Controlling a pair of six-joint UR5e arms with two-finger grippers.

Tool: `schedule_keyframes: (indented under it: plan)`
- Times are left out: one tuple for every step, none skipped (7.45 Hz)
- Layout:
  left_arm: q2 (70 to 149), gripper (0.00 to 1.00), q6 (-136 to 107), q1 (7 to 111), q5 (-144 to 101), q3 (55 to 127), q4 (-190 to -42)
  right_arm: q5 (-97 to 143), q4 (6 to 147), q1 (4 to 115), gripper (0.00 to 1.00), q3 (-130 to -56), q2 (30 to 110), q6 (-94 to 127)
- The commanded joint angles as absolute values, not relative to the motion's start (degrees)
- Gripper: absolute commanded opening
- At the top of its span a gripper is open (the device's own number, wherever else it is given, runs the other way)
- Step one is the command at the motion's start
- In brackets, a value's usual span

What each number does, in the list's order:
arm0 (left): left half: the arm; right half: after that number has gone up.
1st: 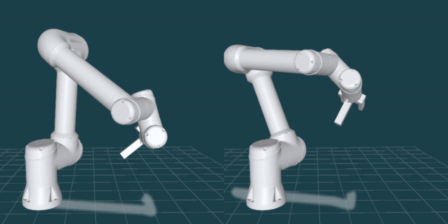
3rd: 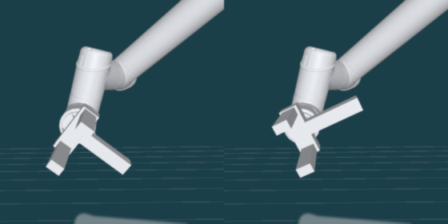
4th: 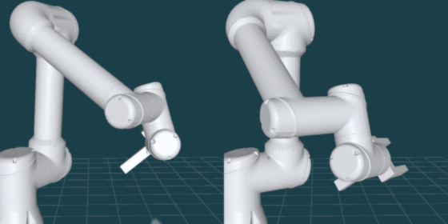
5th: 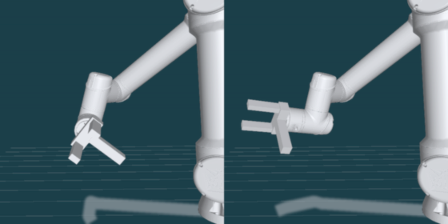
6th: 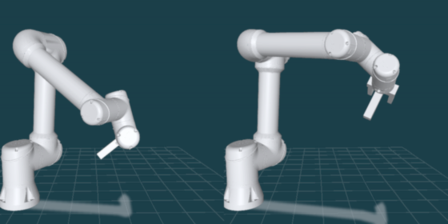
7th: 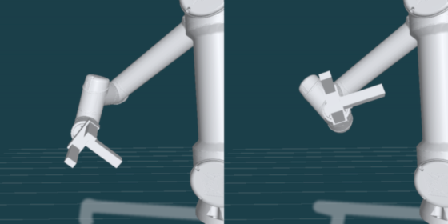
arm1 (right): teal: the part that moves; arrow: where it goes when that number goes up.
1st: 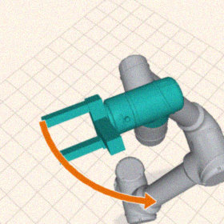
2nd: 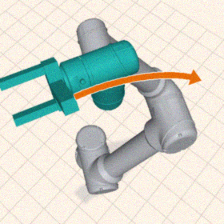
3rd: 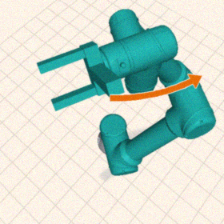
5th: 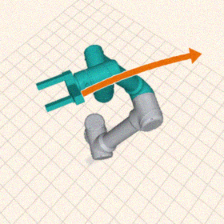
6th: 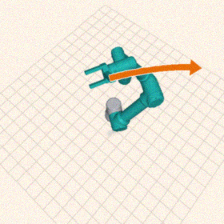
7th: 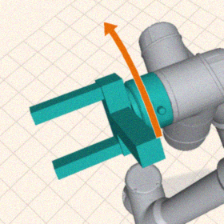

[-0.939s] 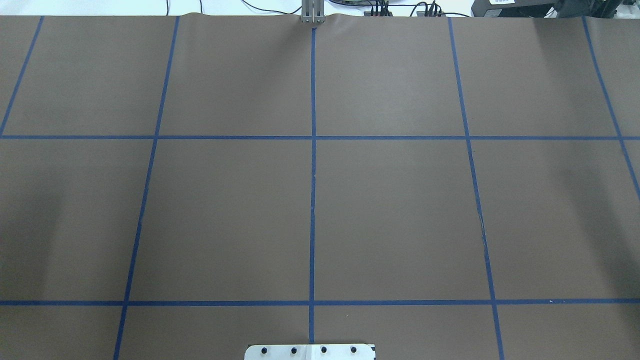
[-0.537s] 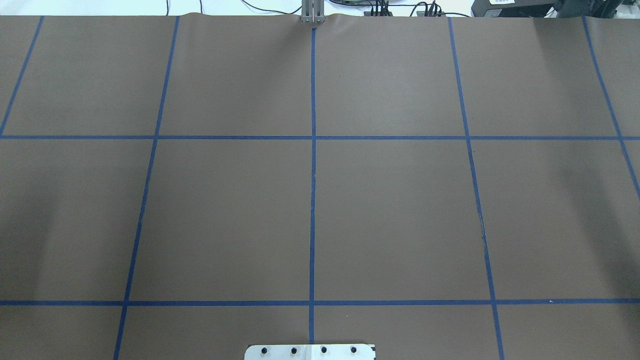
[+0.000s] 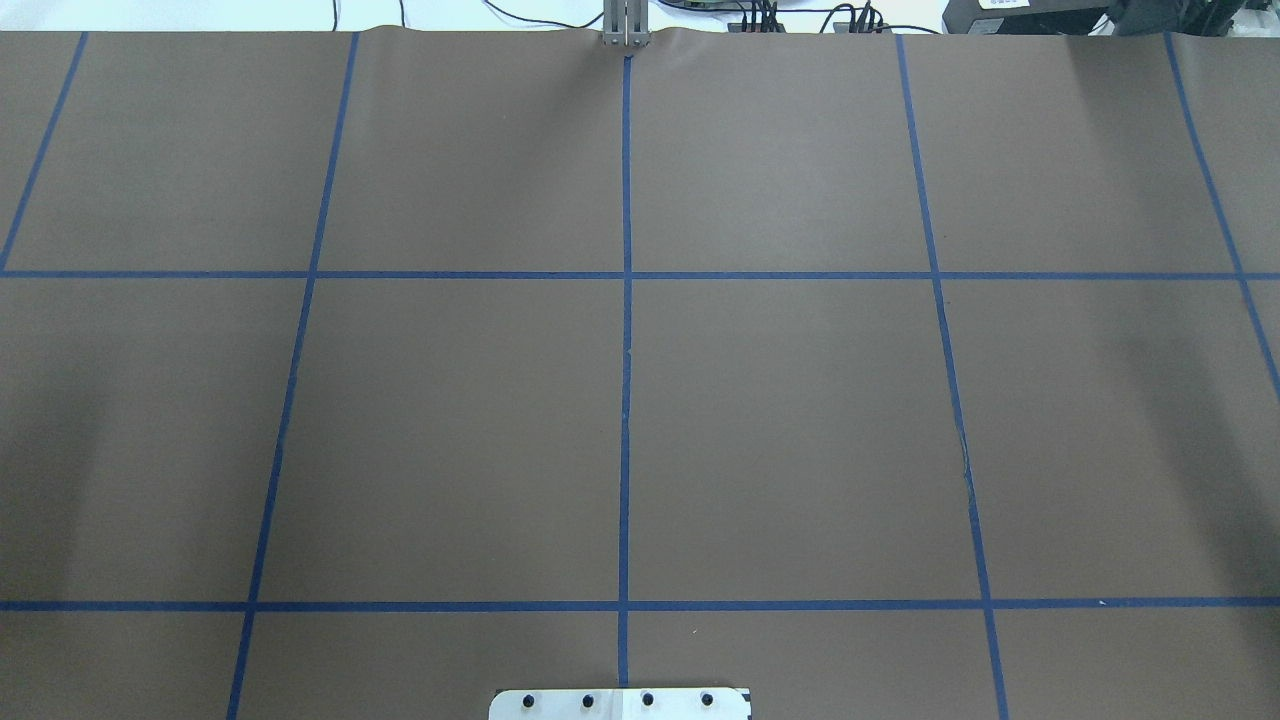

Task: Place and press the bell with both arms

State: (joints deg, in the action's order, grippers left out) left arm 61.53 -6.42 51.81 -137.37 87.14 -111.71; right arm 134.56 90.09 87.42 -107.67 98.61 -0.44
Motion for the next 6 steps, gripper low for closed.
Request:
schedule_keyframes:
  plan:
    - [62.22, 1.0, -6.42, 51.24, -137.37, 86.22, -111.71, 134.56, 90.09, 87.36, 1.0, -107.67, 98.61, -0.44]
    - [62.23, 1.0, -6.5, 51.07, -137.37, 86.22, -111.71, 134.56, 90.09, 87.45, 1.0, -107.67, 98.61, -0.44]
    - [62.23, 0.91, -6.5, 50.98, -137.37, 86.22, -111.71, 134.56, 90.09, 87.36, 1.0, -107.67, 98.61, -0.44]
    - [62.23, 0.71, -6.5, 50.89, -137.37, 86.22, -111.71, 134.56, 90.09, 87.36, 1.0, -107.67, 98.61, -0.44]
    - [62.14, 0.57, -6.5, 50.8, -137.37, 86.22, -111.62, 134.56, 90.09, 87.36, 1.0, -107.75, 98.61, -0.44]
    - [62.14, 0.45, -6.5, 50.71, -137.37, 86.31, -111.62, 134.56, 90.09, 87.45, 1.0, -107.75, 98.61, -0.44]
